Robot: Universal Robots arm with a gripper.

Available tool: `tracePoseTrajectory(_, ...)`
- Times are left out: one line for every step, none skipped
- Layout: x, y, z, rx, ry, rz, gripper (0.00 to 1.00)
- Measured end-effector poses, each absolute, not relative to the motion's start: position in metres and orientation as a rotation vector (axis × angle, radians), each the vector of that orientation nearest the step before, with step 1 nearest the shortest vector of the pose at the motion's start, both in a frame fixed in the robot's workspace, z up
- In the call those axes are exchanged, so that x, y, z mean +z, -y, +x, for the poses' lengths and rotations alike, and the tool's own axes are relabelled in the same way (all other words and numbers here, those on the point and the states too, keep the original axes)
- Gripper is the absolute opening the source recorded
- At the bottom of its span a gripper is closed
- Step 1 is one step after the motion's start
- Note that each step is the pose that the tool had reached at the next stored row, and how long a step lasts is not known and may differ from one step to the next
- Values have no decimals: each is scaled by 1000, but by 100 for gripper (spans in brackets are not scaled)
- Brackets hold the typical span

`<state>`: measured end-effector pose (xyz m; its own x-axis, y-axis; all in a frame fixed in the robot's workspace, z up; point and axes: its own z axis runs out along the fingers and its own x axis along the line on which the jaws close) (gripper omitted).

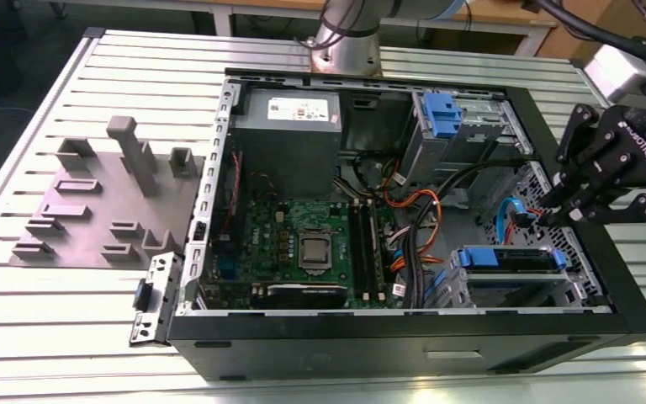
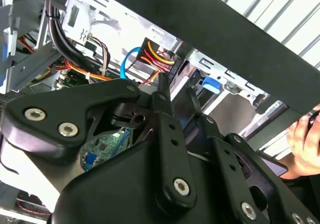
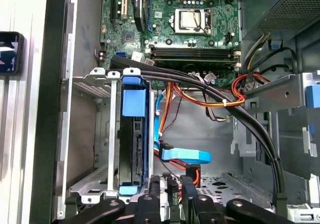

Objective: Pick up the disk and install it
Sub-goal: 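Insert the first disk wire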

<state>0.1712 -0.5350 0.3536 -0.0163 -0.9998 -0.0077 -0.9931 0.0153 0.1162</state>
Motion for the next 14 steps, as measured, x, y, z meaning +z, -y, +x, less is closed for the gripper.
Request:
tracePoseTrajectory(352,535,171,-135,2181,2149,31)
tracePoseTrajectory(351,534,172,-135,2180,2149,31)
tracePoseTrajectory(350,534,172,-136,2179,2149,31)
tracePoseTrajectory(349,533,173,-136,2178,2149,31)
tracePoseTrajectory(349,532,173,-136,2178,2150,31)
tracePoseTrajectory(348,531,173,-136,2177,2150,31)
tracePoseTrajectory(348,530,174,-135,2177,2150,31)
tracePoseTrajectory(348,529,174,-134,2176,2150,31)
tracePoseTrajectory(347,527,174,-132,2175,2149,31)
tracePoseTrajectory(347,526,174,-130,2174,2149,31)
tracePoseTrajectory(346,526,174,-126,2172,2147,31)
tracePoseTrajectory(345,525,175,-121,2170,2145,31)
tracePoseTrajectory(345,525,175,-112,2167,2141,31)
tracePoseTrajectory(344,525,175,-104,2164,2137,31)
